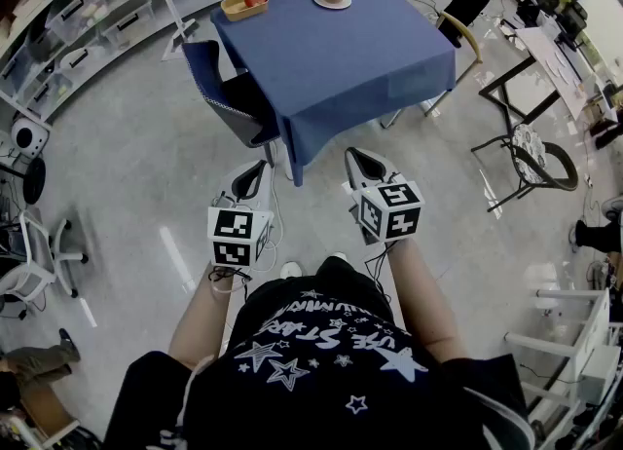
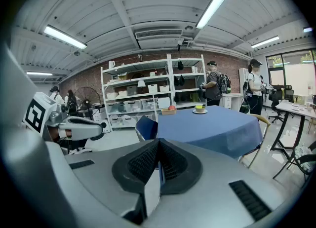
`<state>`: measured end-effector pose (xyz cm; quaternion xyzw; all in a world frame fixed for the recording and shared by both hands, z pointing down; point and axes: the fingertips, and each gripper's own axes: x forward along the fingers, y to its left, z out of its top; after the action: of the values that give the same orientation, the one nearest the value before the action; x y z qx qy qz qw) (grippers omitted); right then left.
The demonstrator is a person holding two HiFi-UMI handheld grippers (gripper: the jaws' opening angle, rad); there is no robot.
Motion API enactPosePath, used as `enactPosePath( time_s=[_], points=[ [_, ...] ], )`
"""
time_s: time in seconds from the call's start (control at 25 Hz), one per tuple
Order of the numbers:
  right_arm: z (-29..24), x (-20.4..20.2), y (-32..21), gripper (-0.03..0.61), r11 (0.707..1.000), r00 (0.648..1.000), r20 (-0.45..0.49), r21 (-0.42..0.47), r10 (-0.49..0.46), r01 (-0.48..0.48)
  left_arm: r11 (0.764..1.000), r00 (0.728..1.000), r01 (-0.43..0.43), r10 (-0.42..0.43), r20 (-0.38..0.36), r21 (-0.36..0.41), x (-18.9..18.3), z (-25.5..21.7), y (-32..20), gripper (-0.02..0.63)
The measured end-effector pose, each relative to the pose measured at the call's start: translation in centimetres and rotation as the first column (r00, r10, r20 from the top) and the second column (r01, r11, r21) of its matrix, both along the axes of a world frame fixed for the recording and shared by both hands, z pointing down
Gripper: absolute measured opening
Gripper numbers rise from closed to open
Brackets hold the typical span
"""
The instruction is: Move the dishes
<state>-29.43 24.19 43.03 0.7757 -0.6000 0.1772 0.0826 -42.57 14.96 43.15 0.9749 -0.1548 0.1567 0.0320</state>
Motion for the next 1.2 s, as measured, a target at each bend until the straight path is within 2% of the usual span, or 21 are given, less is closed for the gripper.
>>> enactPosePath(
  time_s=[0.4,0.8,0.88,0.96,1.04,1.2],
  points=[
    [0.1,0.7,-1.2,0.002,1.0,1.0,0.003,-0.021,0.006,-0.006,1.0,1.0,0.019,-0.019,-0.007,-0.022,0.2,-0.2,-1.2,0.02],
    [-0.2,1.4,-2.2,0.009,0.997,0.997,0.027,0.02,0.068,-0.069,0.997,0.999,0.037,-0.038,-0.015,-0.066,-0.7,0.8,-3.5,0.02],
    [-0.1,1.4,-2.2,0.132,0.998,0.997,0.041,0.019,0.065,-0.065,0.997,0.999,0.032,-0.033,-0.016,-0.067,-0.5,0.8,-3.7,0.02],
    [0.0,1.7,-2.1,0.187,0.998,0.997,0.036,0.018,0.063,-0.064,0.997,0.999,0.027,-0.029,-0.021,-0.066,-0.1,0.6,-3.8,0.02],
    [0.1,2.3,-2.3,0.29,0.998,0.998,0.029,0.026,0.058,-0.058,0.997,0.999,0.024,-0.025,-0.023,-0.067,0.6,0.6,-4.0,0.02],
    [1.1,4.4,-2.9,0.354,0.998,0.997,0.045,0.012,0.061,-0.061,0.997,1.0,0.023,-0.024,-0.002,-0.07,2.6,1.1,-4.5,0.02]
  ],
)
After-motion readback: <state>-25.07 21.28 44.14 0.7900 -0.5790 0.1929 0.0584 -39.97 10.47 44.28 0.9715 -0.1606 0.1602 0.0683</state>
